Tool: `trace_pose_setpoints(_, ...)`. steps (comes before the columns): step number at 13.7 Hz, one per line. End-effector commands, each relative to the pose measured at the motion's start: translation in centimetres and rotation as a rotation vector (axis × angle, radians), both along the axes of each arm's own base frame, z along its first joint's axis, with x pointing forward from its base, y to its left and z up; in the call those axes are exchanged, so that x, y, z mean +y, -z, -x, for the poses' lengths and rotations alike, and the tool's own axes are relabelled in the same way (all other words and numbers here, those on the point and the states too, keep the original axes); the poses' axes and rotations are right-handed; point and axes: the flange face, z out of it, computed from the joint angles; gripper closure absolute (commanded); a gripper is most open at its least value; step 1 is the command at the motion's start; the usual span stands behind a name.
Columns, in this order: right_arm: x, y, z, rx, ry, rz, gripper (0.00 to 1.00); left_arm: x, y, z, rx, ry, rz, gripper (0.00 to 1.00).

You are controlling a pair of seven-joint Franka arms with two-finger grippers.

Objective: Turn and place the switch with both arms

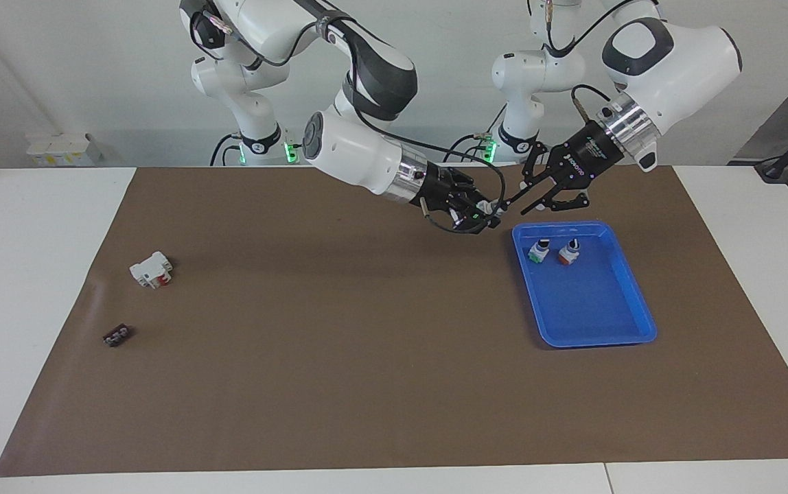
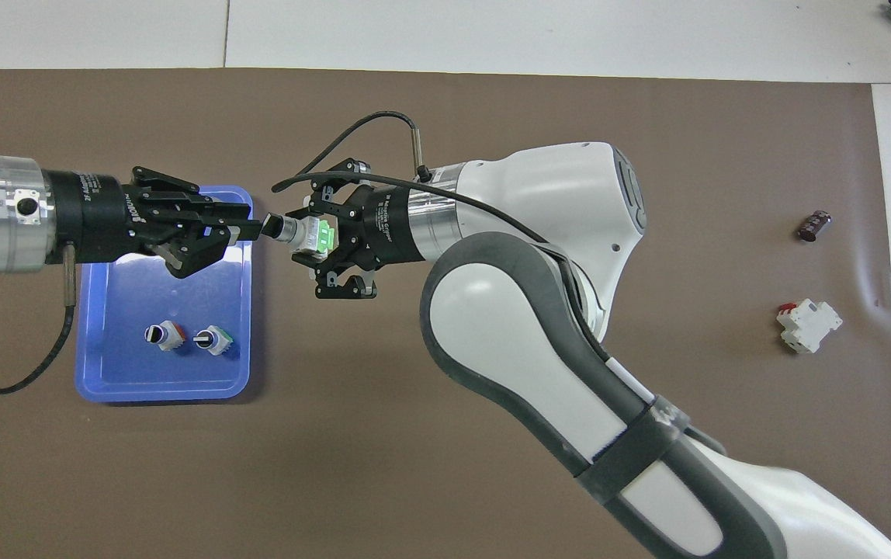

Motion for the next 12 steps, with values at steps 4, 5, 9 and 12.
trace_pose_setpoints(4, -0.1, -0.4, 0.5, 0.012, 0.01, -0.016, 1.0, -0.9, -1.3, -0.8, 0.009, 0.06, 0.028, 0.69)
trace_pose_setpoints(5, 0.0, -0.4, 0.5, 0.011, 0.01, -0.016, 1.0, -1.1, -1.4, -1.0, 0.013, 0.07, 0.03, 0.69)
trace_pose_setpoints(9, -0.3, -0.8, 0.4, 0.008, 0.01, -0.017, 1.0, -1.3, -1.0, -0.8, 0.022, 0.077, 0.028, 0.65)
trace_pose_setpoints(12, -0.3, -0.8, 0.4, 0.008, 0.01, -0.017, 1.0, -2.2, -0.5, -0.2, 0.049, 0.127, 0.019, 0.65)
